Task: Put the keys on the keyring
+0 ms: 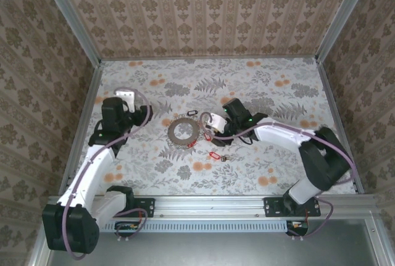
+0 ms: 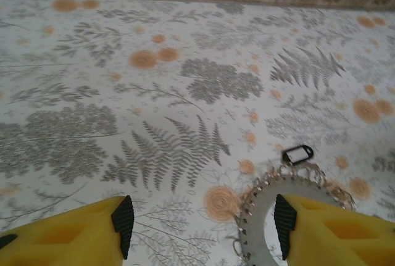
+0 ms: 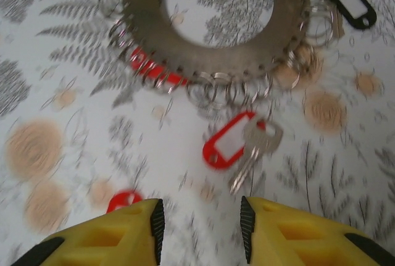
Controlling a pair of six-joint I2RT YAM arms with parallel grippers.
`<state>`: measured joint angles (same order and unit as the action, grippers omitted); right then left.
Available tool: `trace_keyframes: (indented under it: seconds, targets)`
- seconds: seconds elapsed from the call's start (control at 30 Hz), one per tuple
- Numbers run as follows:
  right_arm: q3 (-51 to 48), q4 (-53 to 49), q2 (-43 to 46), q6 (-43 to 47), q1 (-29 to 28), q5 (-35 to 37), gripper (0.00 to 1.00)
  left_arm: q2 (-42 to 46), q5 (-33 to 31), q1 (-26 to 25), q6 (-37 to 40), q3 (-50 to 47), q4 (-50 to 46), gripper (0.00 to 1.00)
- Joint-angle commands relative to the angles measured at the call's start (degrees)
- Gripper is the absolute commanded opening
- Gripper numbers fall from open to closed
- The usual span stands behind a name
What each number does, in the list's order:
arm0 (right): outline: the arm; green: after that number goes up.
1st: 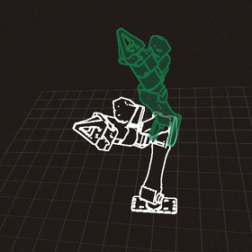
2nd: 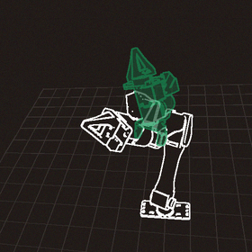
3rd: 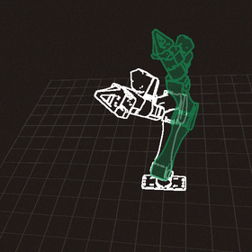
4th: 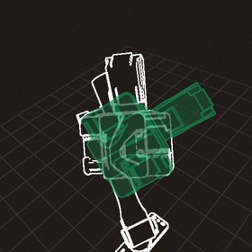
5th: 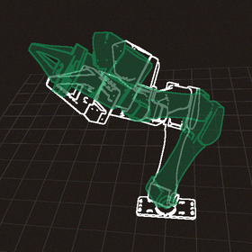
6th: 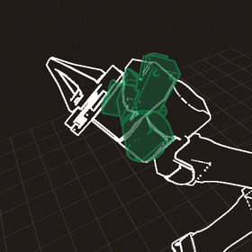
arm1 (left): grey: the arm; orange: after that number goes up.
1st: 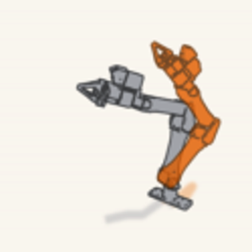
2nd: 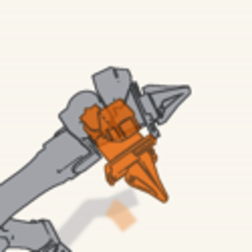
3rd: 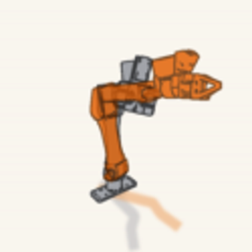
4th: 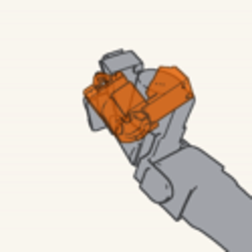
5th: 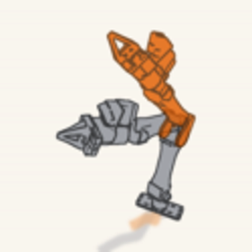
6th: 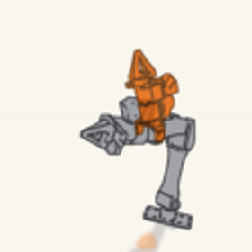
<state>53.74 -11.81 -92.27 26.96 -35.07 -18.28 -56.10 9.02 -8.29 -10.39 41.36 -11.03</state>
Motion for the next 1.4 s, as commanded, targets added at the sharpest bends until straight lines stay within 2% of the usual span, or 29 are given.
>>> trace_keyframes:
  seconds: [0.0,0.1,0.17,0.23,0.3,0.47,0.63,0.8,0.87,0.97,1.07,1.23,1.37]
  targets:
    - [4.7,7.4,-6.2,-1.4,-1.5,0.2,0.39,-2.7,2.8,4.4,-7.0,4.8,-10.4,0.66]
    - [9.2,5.5,-11.8,2.4,-3.0,1.1,0.38,-5.8,9.9,8.5,-10.2,6.3,-14.8,0.65]
    - [11.9,2.9,-14.5,5.3,-3.6,1.5,0.39,-7.1,14.2,9.5,-12.4,5.5,-14.7,0.64]
    - [13.4,1.0,-16.5,9.1,-4.7,2.8,0.4,-8.1,17.1,9.2,-14.2,4.2,-13.5,0.63]
    - [14.0,0.3,-17.7,12.1,-5.1,3.2,0.4,-9.7,18.9,6.8,-16.2,2.2,-11.0,0.63]
    - [14.1,0.0,-19.3,18.7,-4.7,2.7,0.4,-14.9,16.7,-1.1,-18.1,2.2,-9.6,0.63]
    - [15.9,-3.4,-20.0,21.5,-3.1,-2.1,0.39,-17.8,15.4,-4.8,-20.8,1.6,-7.6,0.63]
    - [17.4,-5.3,-20.9,21.6,-2.9,-2.6,0.37,-19.8,13.4,-7.3,-22.5,0.4,-6.4,0.62]
    - [17.9,-5.9,-20.8,21.5,-2.5,-3.4,0.33,-20.7,12.0,-7.8,-22.3,0.5,-7.0,0.62]
    - [18.8,-6.8,-21.0,22.4,-1.9,-4.2,0.2,-21.8,8.7,-8.2,-21.8,0.9,-9.1,0.62]
    - [18.8,-4.5,-19.6,21.8,-1.2,-2.7,0.15,-22.0,6.9,-8.9,-21.3,0.9,-9.3,0.61]
    - [17.2,-3.3,-14.3,15.8,3.0,-8.6,0.14,-23.7,5.2,-12.7,-19.1,3.0,-9.9,0.61]
    - [14.3,-7.6,-11.9,21.6,3.9,-7.9,0.19,-26.0,3.5,-15.8,-18.7,5.1,-11.0,0.61]
